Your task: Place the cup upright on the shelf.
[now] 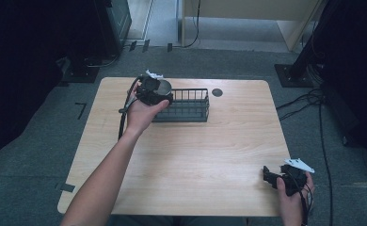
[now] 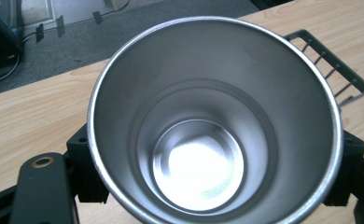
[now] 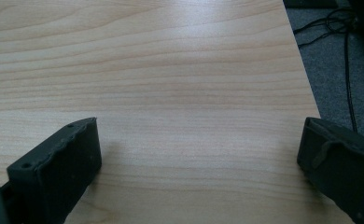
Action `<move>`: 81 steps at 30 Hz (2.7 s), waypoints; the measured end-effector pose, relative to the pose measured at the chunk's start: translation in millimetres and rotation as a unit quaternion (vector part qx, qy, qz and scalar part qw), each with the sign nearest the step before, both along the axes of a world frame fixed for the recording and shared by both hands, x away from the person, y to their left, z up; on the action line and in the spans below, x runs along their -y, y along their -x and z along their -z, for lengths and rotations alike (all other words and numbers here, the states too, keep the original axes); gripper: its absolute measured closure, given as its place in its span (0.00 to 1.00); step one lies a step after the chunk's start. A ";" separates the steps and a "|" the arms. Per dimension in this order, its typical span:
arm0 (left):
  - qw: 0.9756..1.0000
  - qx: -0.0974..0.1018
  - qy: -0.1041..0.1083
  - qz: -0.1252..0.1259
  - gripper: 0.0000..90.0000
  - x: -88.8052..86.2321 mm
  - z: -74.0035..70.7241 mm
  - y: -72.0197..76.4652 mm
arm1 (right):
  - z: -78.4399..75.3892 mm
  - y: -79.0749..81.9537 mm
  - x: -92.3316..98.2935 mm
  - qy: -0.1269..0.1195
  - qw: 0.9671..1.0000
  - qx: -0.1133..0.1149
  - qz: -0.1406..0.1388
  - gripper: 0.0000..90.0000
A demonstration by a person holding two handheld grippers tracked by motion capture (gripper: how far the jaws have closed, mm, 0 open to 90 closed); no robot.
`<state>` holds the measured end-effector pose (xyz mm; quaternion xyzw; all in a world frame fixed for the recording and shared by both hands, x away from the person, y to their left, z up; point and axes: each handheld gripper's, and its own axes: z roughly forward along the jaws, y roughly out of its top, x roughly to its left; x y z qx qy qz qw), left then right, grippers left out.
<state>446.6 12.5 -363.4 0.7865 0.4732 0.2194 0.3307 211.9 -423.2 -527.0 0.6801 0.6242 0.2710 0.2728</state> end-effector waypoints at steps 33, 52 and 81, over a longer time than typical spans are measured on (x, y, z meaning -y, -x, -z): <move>0.999 -0.020 -0.021 -0.028 0.21 17.1 45.4 -46.4 | 0.0 0.0 0.0 0.000 1.000 0.000 0.000 0.00; 0.999 -0.029 -0.025 -0.026 0.21 18.9 61.9 -46.4 | 0.0 0.0 0.0 0.000 1.000 0.000 0.000 0.00; 0.999 -0.035 -0.009 -0.011 0.00 3.0 45.8 -32.7 | 0.0 0.0 0.0 0.000 1.000 0.000 0.000 0.00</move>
